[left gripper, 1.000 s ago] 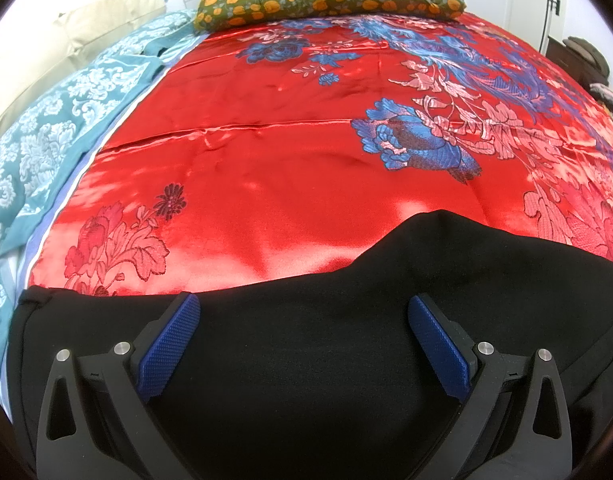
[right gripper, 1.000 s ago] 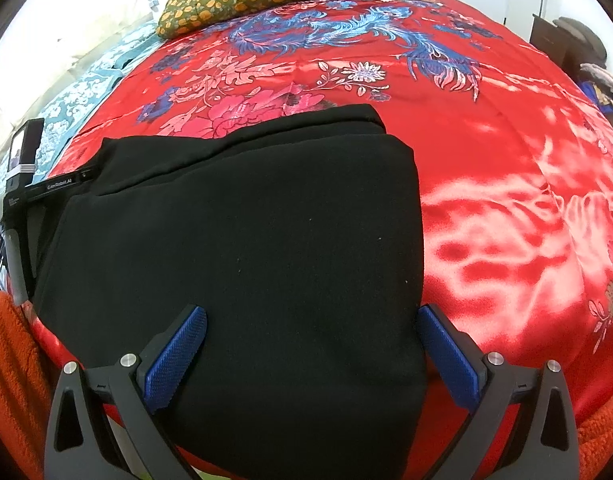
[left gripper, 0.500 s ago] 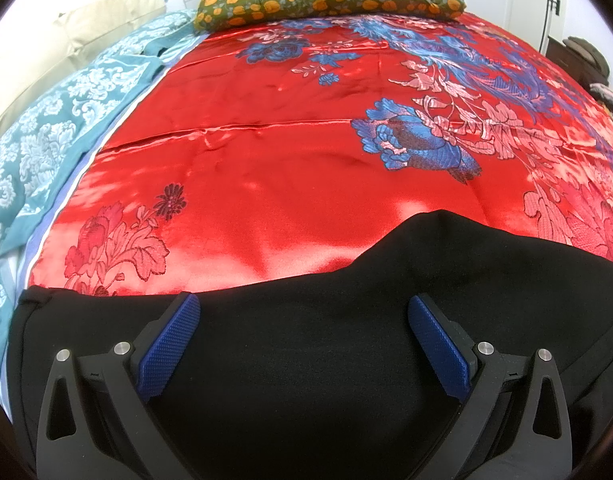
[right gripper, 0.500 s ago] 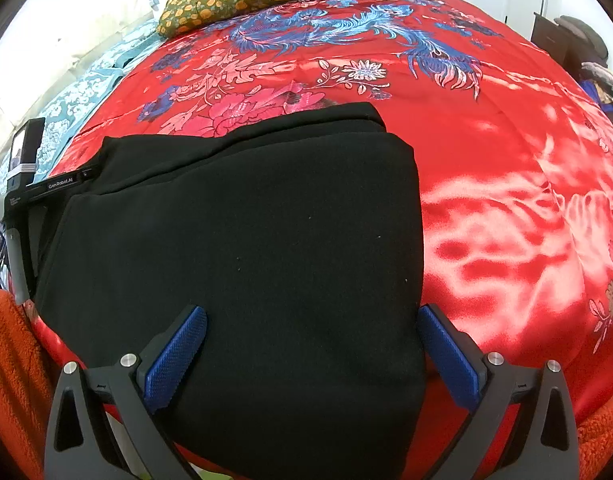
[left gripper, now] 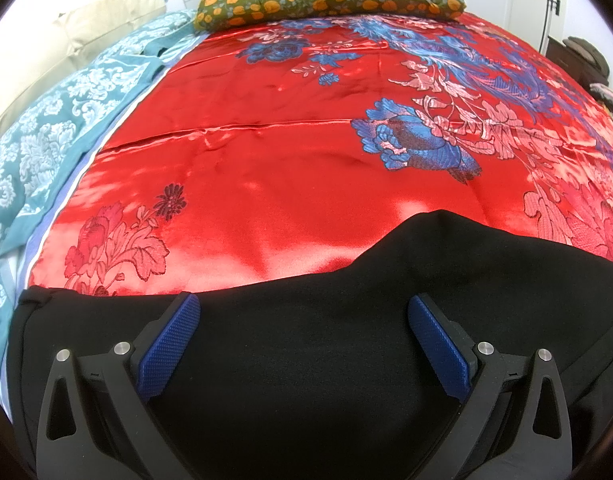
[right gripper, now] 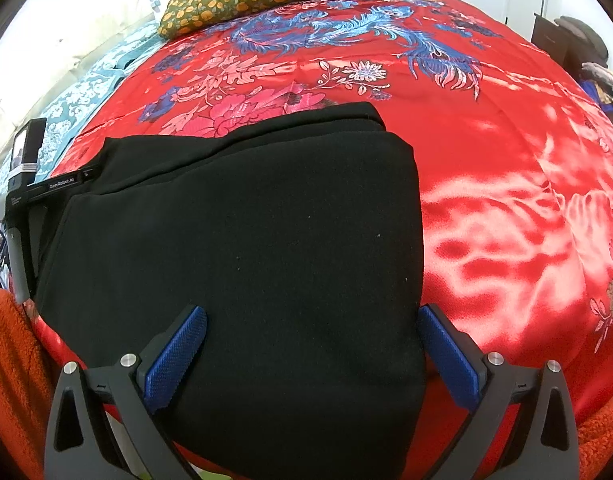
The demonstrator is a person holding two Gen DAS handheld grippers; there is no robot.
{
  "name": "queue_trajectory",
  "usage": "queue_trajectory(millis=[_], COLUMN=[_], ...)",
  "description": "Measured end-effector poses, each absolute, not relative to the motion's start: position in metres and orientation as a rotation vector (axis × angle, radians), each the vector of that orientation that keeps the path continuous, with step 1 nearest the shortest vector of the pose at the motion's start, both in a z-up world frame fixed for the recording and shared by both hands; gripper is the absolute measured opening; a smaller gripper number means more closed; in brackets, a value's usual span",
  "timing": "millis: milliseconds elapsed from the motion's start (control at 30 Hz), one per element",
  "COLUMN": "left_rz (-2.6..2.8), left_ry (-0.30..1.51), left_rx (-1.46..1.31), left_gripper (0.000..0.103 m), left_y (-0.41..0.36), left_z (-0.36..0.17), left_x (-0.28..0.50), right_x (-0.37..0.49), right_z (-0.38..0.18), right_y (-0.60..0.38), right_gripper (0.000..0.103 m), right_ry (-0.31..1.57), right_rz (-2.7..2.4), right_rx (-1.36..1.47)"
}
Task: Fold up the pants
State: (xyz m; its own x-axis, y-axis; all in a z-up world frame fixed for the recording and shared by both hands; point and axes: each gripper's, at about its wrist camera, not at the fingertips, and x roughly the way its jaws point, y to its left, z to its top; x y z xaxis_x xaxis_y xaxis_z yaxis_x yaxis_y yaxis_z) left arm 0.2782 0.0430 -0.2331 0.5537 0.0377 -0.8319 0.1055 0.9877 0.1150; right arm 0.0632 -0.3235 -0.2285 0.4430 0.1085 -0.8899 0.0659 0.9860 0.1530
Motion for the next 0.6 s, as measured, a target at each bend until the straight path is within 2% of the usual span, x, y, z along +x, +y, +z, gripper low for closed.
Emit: queue_trajectory(millis=[600], left_rz=[-0.039], left_ry=[0.984], left_rx=[0.158], left_gripper=[0.103], left_y=[0.0431], left_z=[-0.2328], left_x=[0.2778], right_x=[0.0634], right_z=[-0.2295], right_y=[-0.3221], right_gripper=[0.103], right_ry=[1.108], right_rz=[0.038], right_rx=[0.172])
